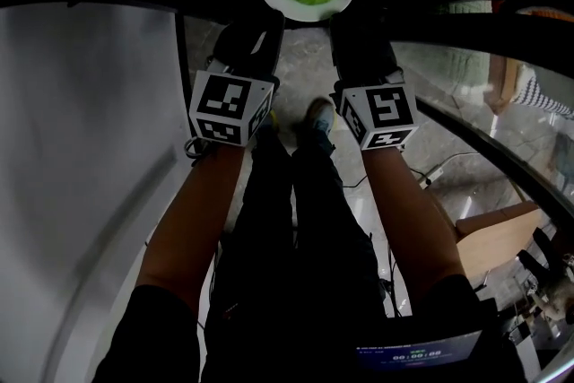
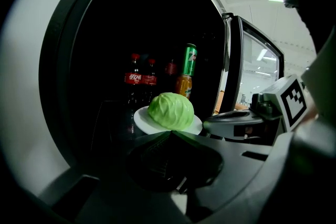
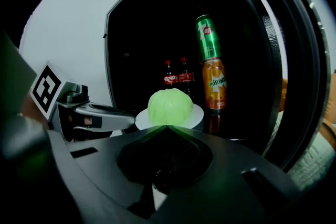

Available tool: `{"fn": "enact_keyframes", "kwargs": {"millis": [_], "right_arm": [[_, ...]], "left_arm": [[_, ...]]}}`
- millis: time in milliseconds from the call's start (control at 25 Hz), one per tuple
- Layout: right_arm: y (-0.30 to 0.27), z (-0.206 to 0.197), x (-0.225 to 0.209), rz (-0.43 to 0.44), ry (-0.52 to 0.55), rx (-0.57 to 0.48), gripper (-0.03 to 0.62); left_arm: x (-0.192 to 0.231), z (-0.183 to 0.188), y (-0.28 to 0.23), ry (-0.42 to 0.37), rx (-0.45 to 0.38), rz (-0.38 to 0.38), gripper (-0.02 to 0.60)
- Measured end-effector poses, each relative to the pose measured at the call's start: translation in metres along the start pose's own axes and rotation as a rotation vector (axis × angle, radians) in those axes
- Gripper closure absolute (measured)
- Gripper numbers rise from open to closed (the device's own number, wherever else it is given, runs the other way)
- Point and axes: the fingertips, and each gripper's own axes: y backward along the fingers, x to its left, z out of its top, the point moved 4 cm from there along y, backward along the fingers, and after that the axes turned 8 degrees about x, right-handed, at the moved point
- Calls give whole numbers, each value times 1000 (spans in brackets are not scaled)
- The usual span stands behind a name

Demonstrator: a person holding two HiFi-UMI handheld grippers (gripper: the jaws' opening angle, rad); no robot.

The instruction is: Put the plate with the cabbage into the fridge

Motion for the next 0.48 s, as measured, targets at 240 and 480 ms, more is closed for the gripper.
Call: {"fn": "enact_keyframes", "kwargs": {"millis": [240,480], "right_arm": [[0,-2,-3,-6,4,19,588],[-1,2,-3,3,18,14,588]], "left_arm": [[-1,1,-3,5,3,13,577],[-1,4,-2,13,7,25,577]]}}
